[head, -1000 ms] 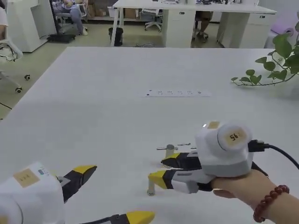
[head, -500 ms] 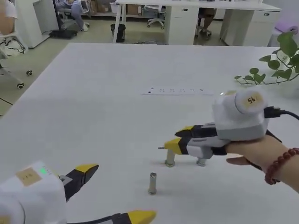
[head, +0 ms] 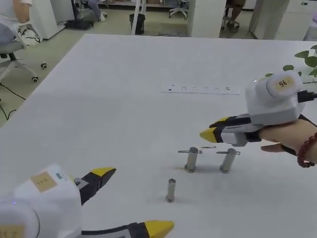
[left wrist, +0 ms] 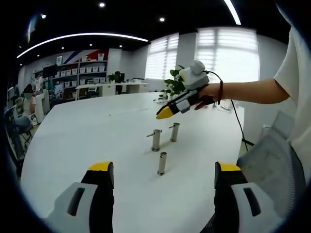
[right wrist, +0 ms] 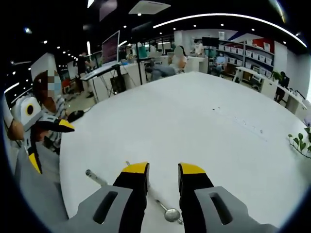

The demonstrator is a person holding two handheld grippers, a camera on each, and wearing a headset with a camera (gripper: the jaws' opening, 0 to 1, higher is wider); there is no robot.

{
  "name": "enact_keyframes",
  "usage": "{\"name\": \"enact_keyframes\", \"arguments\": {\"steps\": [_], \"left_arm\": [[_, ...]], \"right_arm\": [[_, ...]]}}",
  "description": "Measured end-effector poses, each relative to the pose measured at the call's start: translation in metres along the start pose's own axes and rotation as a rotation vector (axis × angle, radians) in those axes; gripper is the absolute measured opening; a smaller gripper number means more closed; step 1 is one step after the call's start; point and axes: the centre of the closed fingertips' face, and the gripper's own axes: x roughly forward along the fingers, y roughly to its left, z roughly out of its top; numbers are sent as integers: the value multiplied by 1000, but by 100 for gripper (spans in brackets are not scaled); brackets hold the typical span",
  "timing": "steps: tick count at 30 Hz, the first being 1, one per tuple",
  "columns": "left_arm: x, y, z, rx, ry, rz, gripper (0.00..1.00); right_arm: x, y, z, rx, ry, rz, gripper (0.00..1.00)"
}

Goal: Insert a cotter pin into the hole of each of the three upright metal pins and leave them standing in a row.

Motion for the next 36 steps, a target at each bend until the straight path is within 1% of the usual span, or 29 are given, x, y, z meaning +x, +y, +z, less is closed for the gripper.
{"name": "enact_keyframes", "arguments": {"steps": [2, 4, 8, 11, 13, 16, 18, 20, 23, 26, 30, 31, 34, 36], "left_arm": [[2, 0, 0, 1, -2, -1, 85], [3, 1, 0, 5, -3, -2, 85], [6, 3, 1, 10, -3, -1, 84], [8, 4, 2, 7, -7, -1, 83], [9, 5, 1, 7, -3, -3, 83], [11, 6, 0, 11, 2, -6, 82], [12, 7, -1, 10, 4, -5, 82], [13, 7, -1, 8, 6, -6, 81], [14, 9, -2, 6, 4, -2, 79], [14, 12, -1, 15, 3, 9, 78], [14, 14, -1, 14, 2, 9, 76], [14, 14, -1, 14, 1, 9, 76], [15, 15, -2, 11, 1, 9, 75], [15, 15, -2, 12, 2, 9, 74]], "right_arm": [[3, -6, -3, -17, 19, 1, 25], [7, -12, -5, -12, 30, 2, 25], [13, -22, -11, -28, 64, 7, 25], [17, -28, -16, -34, 88, 20, 25], [21, -30, -21, -49, 115, 37, 25], [25, -31, -31, -88, 165, 67, 25], [29, -34, -39, -129, 204, 75, 25], [31, -36, -44, -164, 227, 89, 24], [34, -40, -52, -223, 277, 99, 22], [37, -43, -56, -247, 298, 109, 21], [40, -46, -60, -281, 323, 126, 20], [41, -46, -61, -297, 334, 140, 20], [41, -47, -66, -341, 363, 154, 19], [42, -47, -66, -341, 364, 162, 18]]}}
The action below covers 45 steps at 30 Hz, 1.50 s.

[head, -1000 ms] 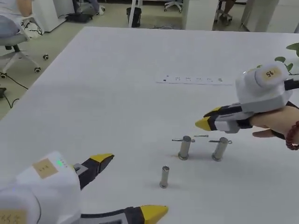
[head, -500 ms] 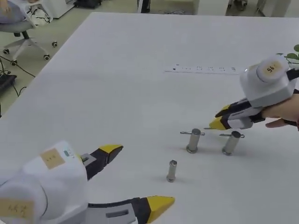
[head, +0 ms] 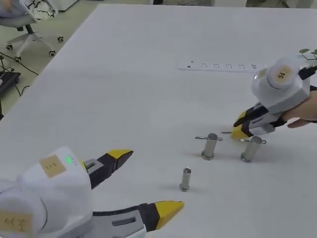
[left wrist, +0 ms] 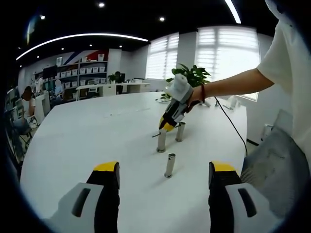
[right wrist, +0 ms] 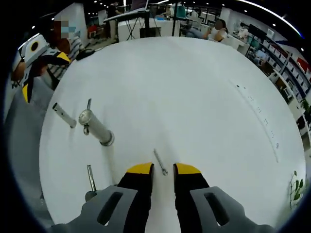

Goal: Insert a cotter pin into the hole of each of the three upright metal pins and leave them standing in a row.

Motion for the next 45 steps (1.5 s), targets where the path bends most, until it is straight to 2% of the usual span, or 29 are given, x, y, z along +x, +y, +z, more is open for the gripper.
{"name": "enact_keyframes", "arguments": {"steps": [6, 11, 20, 25, 35, 45], "left_arm": [[-1, 2, -2, 2, 7, 10, 75], [-1, 3, -3, 1, 10, 13, 75], [-1, 2, -3, 5, 14, 10, 74], [-1, 1, -2, 5, 16, 5, 74], [-1, 0, -3, 4, 20, 1, 73], [-1, 2, -3, -14, 29, -3, 70]], "right_arm": [[4, 3, -5, -82, 46, 25, 15], [6, 2, -2, -110, 47, 52, 13], [5, 5, -4, -142, 94, 88, 10], [4, 3, -6, -156, 117, 76, 5], [4, 4, -6, -213, 153, 44, 3], [3, 7, -5, -201, 106, 27, 2]]}}
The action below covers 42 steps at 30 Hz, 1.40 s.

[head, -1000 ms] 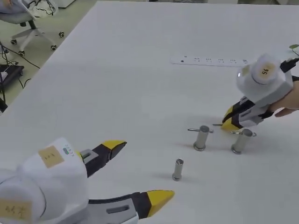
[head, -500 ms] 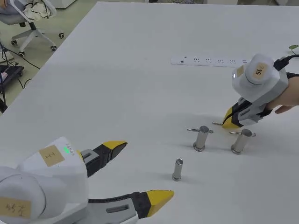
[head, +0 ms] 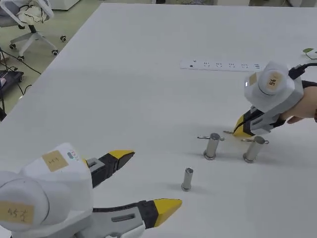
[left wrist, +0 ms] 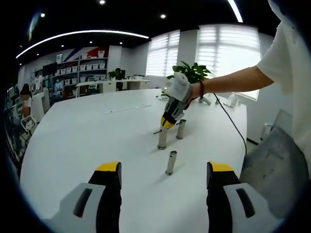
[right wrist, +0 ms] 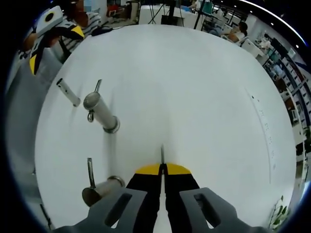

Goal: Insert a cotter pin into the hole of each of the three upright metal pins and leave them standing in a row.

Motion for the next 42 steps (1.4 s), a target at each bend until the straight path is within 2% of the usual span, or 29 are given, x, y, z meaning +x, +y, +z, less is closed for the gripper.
{"name": "enact_keyframes", "arguments": {"steps": [6, 12, 15, 22, 27, 32, 38, 42], "left_arm": [[0, 0, 1, 7, 5, -3, 70], [0, 1, 5, 9, -6, -4, 69], [-1, 3, 5, 15, -1, 1, 67], [0, 3, 9, -4, -10, -7, 61], [3, 4, 14, -25, -19, -22, 57], [5, 1, 20, -16, -19, -42, 53], [8, -2, 24, -12, -21, -61, 49], [10, -3, 27, -32, -19, -72, 45]], "right_arm": [[-2, -3, 4, -1, -23, -18, 2], [-5, -3, 5, -26, -21, -37, 2], [-12, -6, 10, -37, -33, -59, 2], [-36, -5, 37, -79, -108, -108, 2], [-51, 4, 55, -124, -144, -128, 2], [-62, 12, 68, -151, -176, -148, 2], [-70, 30, 83, -189, -209, -156, 2], [-74, 43, 91, -208, -233, -156, 2]]}}
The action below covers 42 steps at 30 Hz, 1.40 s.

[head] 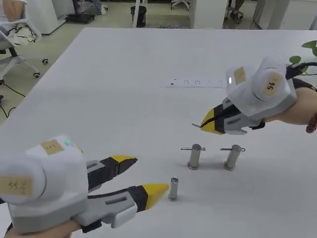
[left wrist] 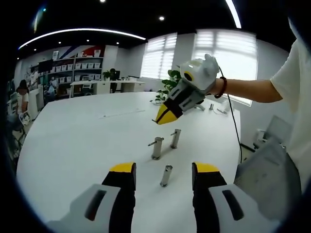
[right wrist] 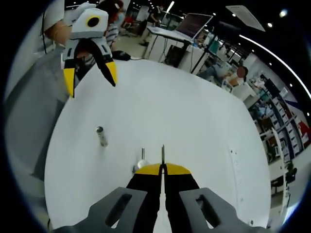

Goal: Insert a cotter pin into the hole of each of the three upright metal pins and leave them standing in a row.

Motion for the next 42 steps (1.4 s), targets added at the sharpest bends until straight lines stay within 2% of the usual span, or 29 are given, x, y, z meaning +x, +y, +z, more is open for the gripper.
{"name": "enact_keyframes", "arguments": {"steps": [2, 10, 15, 20, 27, 34, 42], "left_arm": [[2, 0, 1, -21, 1, -5, 43], [7, -7, 5, -93, 16, -35, 35], [10, -14, 7, -133, 16, -56, 30], [13, -19, 6, -141, 37, -65, 26], [18, -24, 5, -208, 44, -67, 20], [22, -31, 5, -248, 45, -85, 16], [22, -33, 2, -267, 47, -86, 11]], "right_arm": [[1, 1, 1, -7, -11, -1, 2], [-4, 28, 18, -38, -45, 16, 2], [-4, 39, 25, -48, -64, 31, 2], [-5, 54, 33, -56, -81, 45, 2], [-6, 78, 43, -86, -96, 77, 2], [-8, 94, 53, -112, -112, 96, 2], [-8, 103, 60, -122, -120, 109, 2]]}}
